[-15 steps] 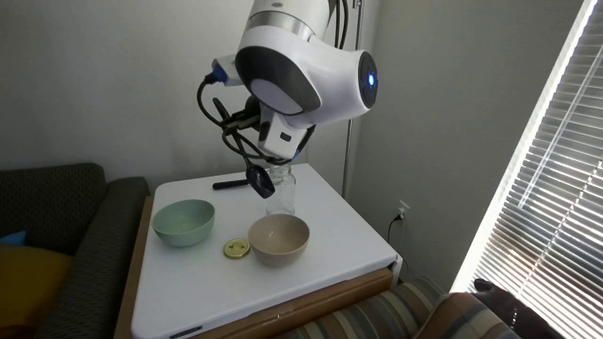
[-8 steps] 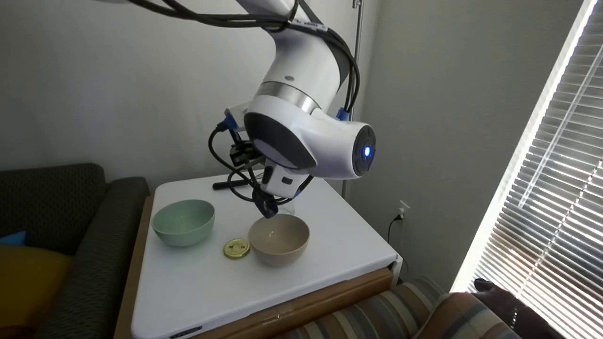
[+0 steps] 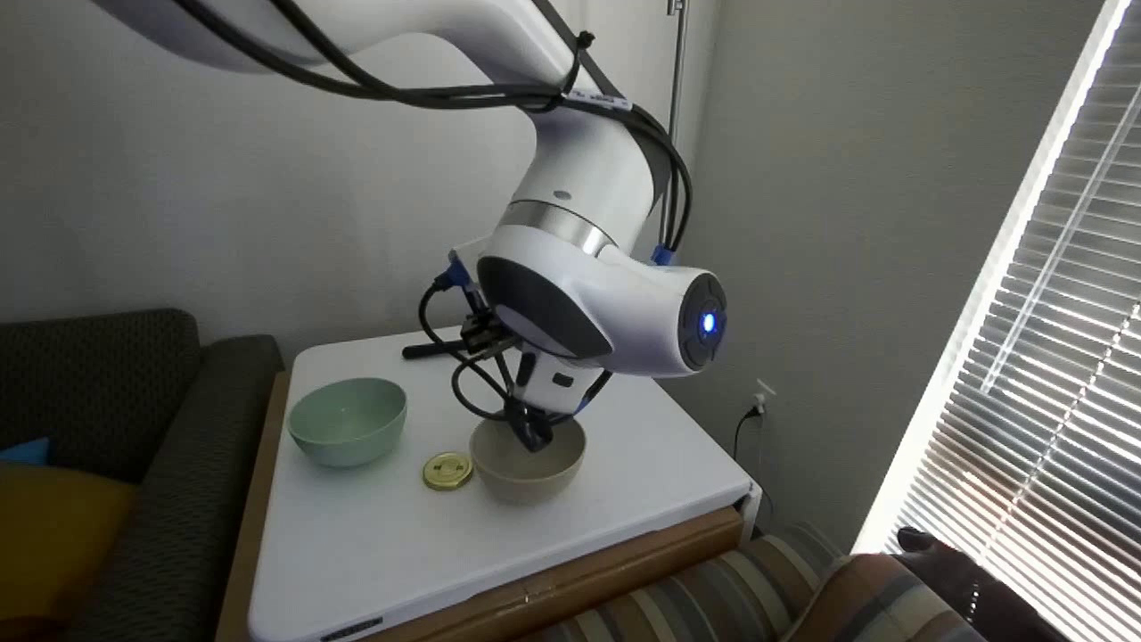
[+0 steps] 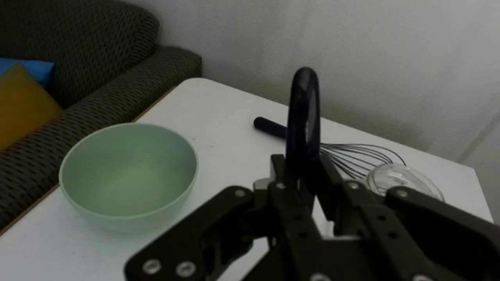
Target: Pick the big spoon and put it in the white bowl
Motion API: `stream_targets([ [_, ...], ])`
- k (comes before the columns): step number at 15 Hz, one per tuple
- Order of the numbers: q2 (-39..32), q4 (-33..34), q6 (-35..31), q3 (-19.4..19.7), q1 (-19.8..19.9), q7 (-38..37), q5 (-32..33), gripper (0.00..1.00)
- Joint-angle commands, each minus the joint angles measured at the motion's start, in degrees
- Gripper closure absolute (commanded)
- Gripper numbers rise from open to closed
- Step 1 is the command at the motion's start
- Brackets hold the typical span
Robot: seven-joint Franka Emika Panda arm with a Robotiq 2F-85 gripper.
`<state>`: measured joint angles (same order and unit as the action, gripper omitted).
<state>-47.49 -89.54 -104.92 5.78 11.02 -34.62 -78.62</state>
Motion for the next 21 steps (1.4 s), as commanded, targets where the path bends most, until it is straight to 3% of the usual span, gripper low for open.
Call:
stream_targets([
  [1, -3.6, 2.3, -2.0, 1.1, 0.6, -1.5, -0.1, 0.95],
  [4, -5.4, 3.2, -2.4, 1.2, 1.1, -2.5, -0.2, 0.95],
  [5, -5.8, 3.6, -2.5, 1.2, 1.1, -2.8, -0.3, 0.54],
  [7, -6.2, 4.3, -2.9, 1.0, 1.1, -3.6, -0.6, 0.47],
  [13, -6.4, 6.2, -3.6, 0.7, 1.2, -6.0, -0.5, 0.05],
  [18, -1.9, 4.3, -5.0, 0.9, -0.6, -5.5, 0.8, 0.00],
  [21, 4.0, 1.7, -6.4, 3.3, -5.5, -9.7, 9.3, 0.00],
])
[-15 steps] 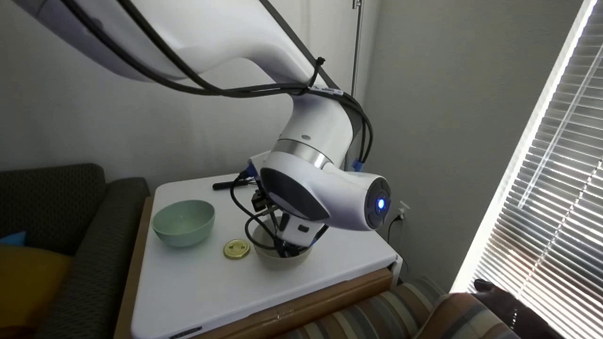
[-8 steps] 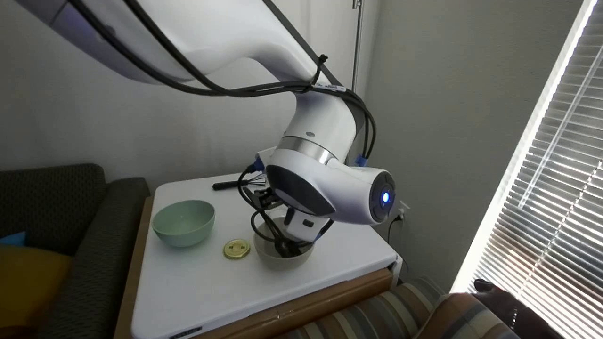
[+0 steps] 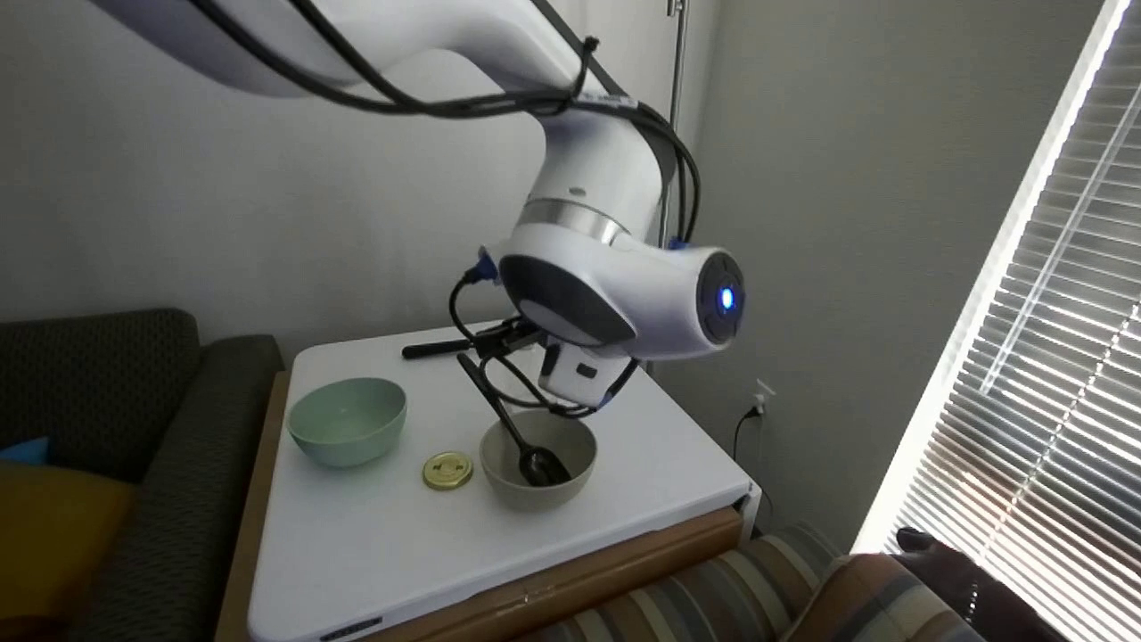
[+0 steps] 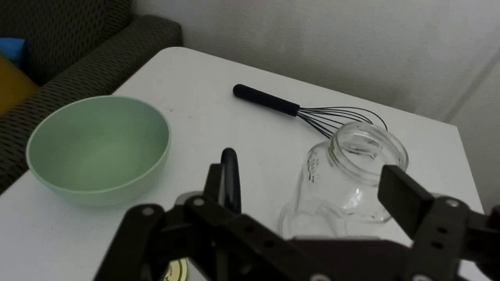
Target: Pick the big spoon and put it in the white bowl
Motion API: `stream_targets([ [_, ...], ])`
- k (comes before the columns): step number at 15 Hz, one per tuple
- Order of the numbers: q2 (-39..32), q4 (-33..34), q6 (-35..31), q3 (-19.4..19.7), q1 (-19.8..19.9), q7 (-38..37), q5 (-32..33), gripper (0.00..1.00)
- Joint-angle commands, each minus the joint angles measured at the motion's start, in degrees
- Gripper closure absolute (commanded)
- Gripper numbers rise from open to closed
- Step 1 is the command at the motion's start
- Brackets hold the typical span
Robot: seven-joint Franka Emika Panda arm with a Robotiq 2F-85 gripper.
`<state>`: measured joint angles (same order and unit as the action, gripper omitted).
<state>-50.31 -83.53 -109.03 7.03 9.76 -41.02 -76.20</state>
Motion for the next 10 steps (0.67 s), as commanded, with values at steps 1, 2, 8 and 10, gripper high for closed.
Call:
stream_targets([
  [1, 8.7, -5.1, -2.3, 2.1, -5.4, -5.1, 10.2, 0.00],
  [2, 10.6, -5.6, -2.1, 2.3, -6.8, -7.0, 13.8, 0.00],
  [8, 14.4, -2.4, -0.6, -0.8, -9.3, -16.1, 30.2, 0.00],
  [10, 16.4, -2.5, -0.5, -1.1, -10.6, -18.7, 34.1, 0.00],
])
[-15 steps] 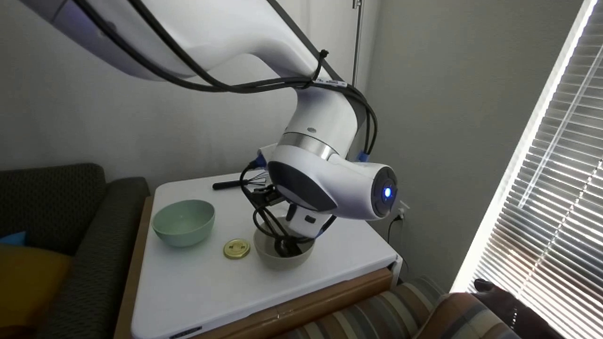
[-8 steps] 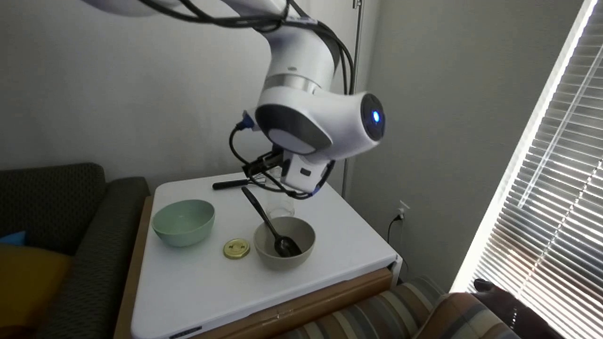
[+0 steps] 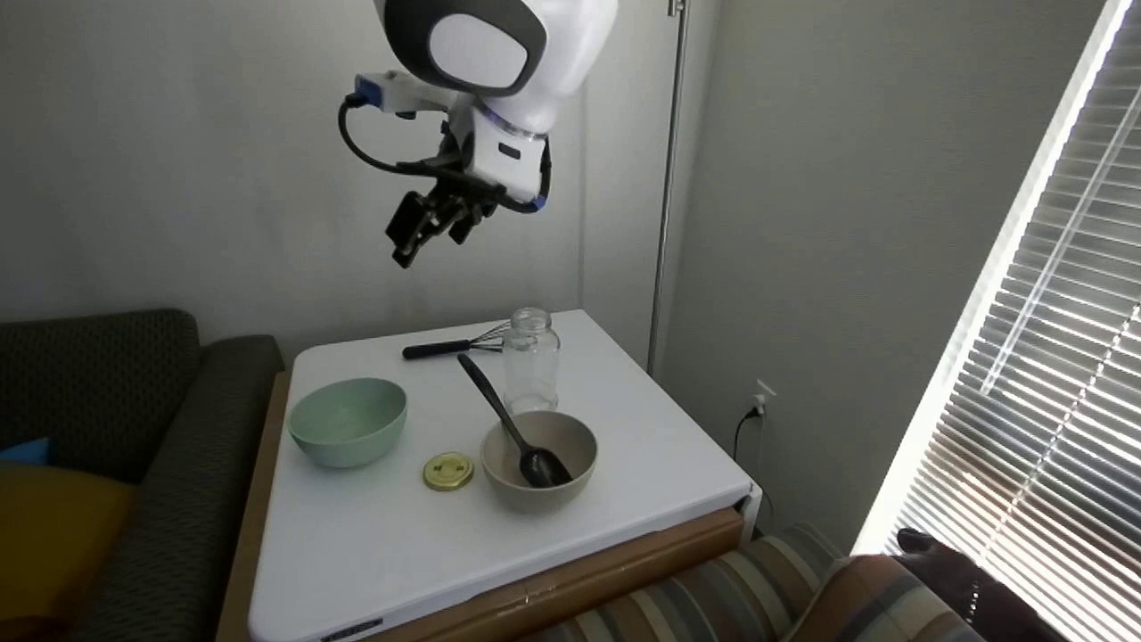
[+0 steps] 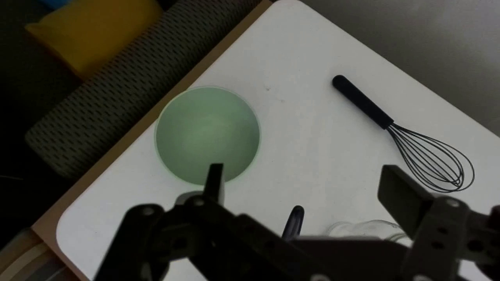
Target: Pick the big spoon and put it in the white bowl
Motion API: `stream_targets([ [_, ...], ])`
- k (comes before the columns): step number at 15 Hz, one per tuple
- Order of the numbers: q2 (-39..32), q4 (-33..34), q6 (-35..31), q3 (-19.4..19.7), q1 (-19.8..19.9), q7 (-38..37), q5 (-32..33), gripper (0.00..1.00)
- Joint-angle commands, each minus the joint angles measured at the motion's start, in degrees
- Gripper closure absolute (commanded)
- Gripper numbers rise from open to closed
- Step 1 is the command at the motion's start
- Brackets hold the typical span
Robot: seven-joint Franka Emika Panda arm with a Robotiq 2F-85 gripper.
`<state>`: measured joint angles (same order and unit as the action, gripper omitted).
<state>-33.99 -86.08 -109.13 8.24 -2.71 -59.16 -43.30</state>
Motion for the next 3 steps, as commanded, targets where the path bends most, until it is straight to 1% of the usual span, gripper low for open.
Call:
stream_targets([
  [1, 0.5, -0.1, -0.4, -2.3, 1.6, -0.8, 1.7, 0.00],
  [3, 0.6, -0.5, -0.4, -2.2, 1.8, -0.8, 1.7, 0.00],
])
